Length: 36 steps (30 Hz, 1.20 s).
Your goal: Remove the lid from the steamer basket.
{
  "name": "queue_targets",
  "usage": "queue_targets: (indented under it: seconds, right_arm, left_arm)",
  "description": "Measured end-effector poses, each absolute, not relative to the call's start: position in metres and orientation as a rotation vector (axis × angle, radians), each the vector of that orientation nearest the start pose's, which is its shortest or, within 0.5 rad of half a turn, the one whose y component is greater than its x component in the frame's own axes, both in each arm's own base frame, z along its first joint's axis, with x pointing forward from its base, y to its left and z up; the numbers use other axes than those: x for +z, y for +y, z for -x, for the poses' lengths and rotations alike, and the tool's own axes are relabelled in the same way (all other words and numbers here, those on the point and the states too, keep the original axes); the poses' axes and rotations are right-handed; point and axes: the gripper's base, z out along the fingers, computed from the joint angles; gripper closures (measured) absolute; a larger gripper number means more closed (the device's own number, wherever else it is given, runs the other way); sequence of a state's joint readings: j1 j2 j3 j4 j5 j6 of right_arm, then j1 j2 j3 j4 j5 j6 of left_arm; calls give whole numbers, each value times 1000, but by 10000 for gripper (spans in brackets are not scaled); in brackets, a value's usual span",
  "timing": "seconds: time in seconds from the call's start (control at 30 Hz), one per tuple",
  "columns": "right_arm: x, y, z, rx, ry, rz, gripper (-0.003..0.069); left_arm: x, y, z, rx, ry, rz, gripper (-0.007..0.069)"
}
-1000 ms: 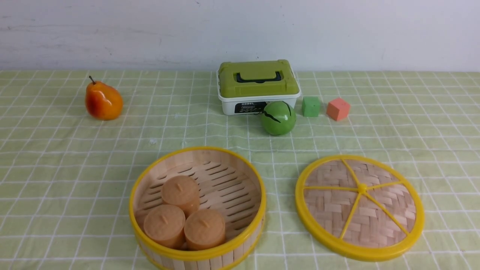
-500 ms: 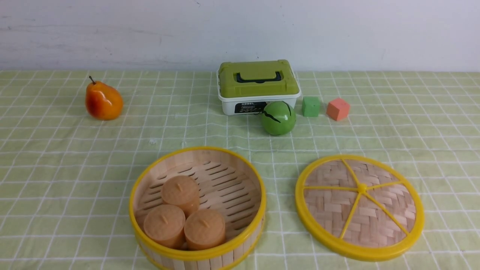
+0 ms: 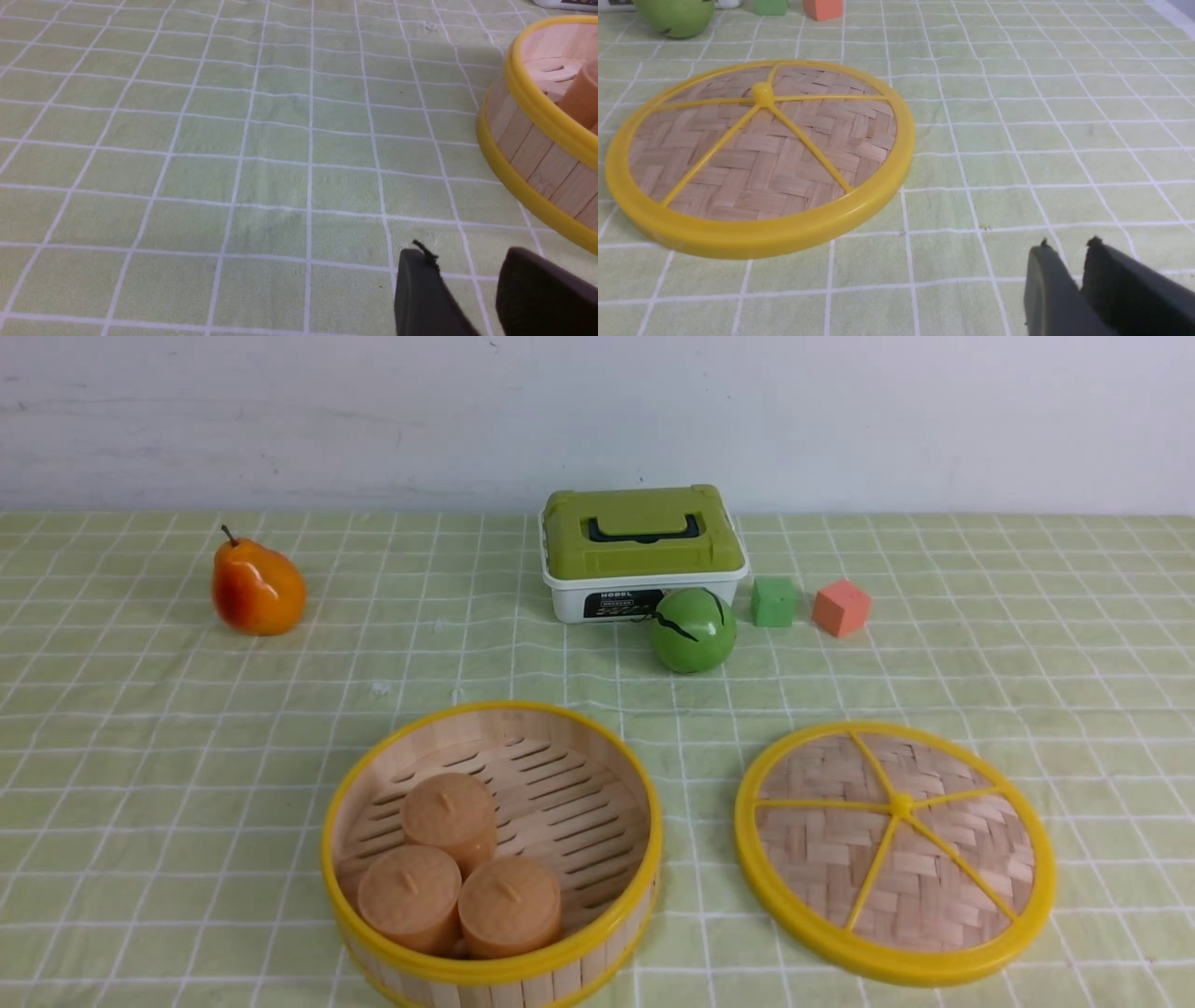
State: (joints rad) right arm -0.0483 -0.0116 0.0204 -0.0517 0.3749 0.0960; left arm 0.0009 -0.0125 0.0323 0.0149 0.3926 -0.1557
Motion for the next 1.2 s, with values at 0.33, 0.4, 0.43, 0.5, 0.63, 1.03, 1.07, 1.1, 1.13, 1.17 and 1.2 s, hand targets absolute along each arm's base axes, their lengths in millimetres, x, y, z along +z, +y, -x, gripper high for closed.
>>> queue_targets:
  seconds: [0.33, 0.4, 0.43, 0.5, 0.63, 1.03, 1.07, 1.1, 1.13, 1.17, 1.2]
  right_arm:
    - [173, -4, -52, -18, 1864, -103, 547]
    - [173, -4, -52, -18, 1864, -103, 544]
    - [173, -4, -52, -18, 1864, -103, 543]
    - [173, -4, -52, -18, 1864, -103, 541]
    - [173, -4, -52, -18, 1864, -103, 536]
    - [173, -4, -52, -18, 1864, -103, 522]
    - [173, -4, -52, -18, 1864, -103, 522]
    - [173, -4, -52, -18, 1864, -103, 521]
    - [173, -4, -52, -17, 1864, -103, 519]
    - [173, -4, -52, -17, 1864, -103, 518]
    - [173, -4, -52, -17, 1864, -103, 517]
  left_arm:
    - [168, 1, -52, -91, 1892, 139, 386]
    - [168, 1, -52, -91, 1892, 139, 386]
    - [168, 1, -52, -91, 1892, 139, 386]
    - [168, 1, -52, -91, 1892, 139, 386]
    - [168, 1, -52, -91, 1892, 139, 386]
    - [168, 1, -52, -91, 1892, 139, 386]
    - [168, 1, -52, -91, 1892, 139, 386]
    - [168, 1, -52, -91, 1892, 139, 386]
    - [168, 1, -52, -91, 1892, 139, 386]
    - [168, 1, -52, -91, 1892, 139, 386]
    - [168, 1, -52, -91, 1892, 139, 386]
